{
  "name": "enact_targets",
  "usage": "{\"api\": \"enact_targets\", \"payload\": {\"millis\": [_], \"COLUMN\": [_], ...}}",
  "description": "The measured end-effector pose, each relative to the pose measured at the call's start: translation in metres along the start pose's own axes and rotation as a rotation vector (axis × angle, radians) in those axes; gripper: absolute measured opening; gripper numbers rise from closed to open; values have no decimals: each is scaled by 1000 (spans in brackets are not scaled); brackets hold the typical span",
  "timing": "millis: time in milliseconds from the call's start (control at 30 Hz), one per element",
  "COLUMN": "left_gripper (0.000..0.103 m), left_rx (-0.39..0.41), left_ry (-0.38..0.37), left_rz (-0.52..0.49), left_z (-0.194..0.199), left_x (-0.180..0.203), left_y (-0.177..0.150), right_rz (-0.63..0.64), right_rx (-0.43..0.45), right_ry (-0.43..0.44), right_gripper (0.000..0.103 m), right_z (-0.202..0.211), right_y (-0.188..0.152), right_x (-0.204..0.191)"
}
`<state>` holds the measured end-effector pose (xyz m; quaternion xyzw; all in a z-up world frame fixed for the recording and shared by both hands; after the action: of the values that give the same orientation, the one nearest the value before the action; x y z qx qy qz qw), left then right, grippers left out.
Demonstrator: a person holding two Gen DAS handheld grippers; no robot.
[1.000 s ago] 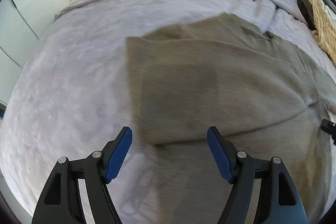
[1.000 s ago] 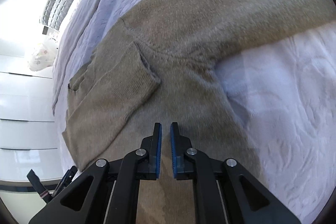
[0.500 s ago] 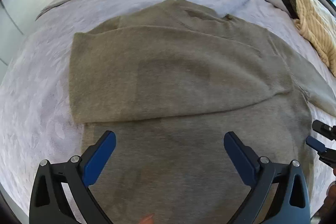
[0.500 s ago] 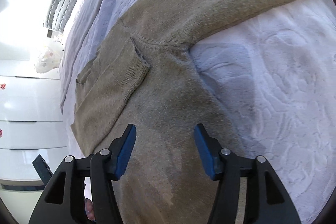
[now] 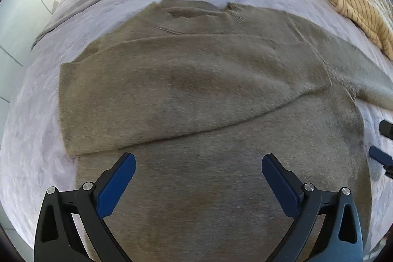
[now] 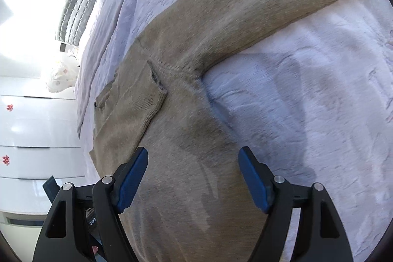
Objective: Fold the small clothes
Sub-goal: 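Grasp the other sleeve cuff with the right gripper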
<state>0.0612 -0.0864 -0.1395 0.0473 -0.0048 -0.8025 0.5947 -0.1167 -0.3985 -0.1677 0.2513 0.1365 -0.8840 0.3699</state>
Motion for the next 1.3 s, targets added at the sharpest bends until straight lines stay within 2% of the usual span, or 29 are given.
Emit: {"api": "enact_targets", "payload": {"millis": [233,367,767,867,1033,1133,1300], "left_gripper": [103,103,103,103,103,103,103], "left_rx": [-40,-52,-82,-77,-85,-74,-80], "left_ry": [-7,-22,-164,-168,-195,-181,-136], "left_rz": [-45,-83,-169,-187,-174,-170,-166], "left_z": [-5,-7,-4,-3,-6,-7,-17], "left_x": [33,52,121,136,152,154,155], "left_y": [2,7,13,13,17,19,23], "right_rz": [-42,-89,-226,-280,-351,-360,-399], "right_rx": [53,94,271,314,345,375,401], "right_ry": [22,69,89,146,276,361,503], "right_gripper": [79,79,79,79,79,79,79], "right_z": [28,49,124,139,141,142,141], "right_y": [15,30,83,99,117,129,131], "right_x": [23,44,124,147,167,168,173]}}
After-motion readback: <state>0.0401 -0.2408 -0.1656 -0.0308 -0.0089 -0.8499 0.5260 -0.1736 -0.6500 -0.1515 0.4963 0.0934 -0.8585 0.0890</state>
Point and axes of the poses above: each gripper's, at about its wrist camera, not at the fingertips, and z roughly against the way its jaws point, x to its right, y to its top, the point moved 5 cm from there along -z, roughly the way its jaws point, and after that the axes turned 14 degrees about -x, right-handed, at the moved point
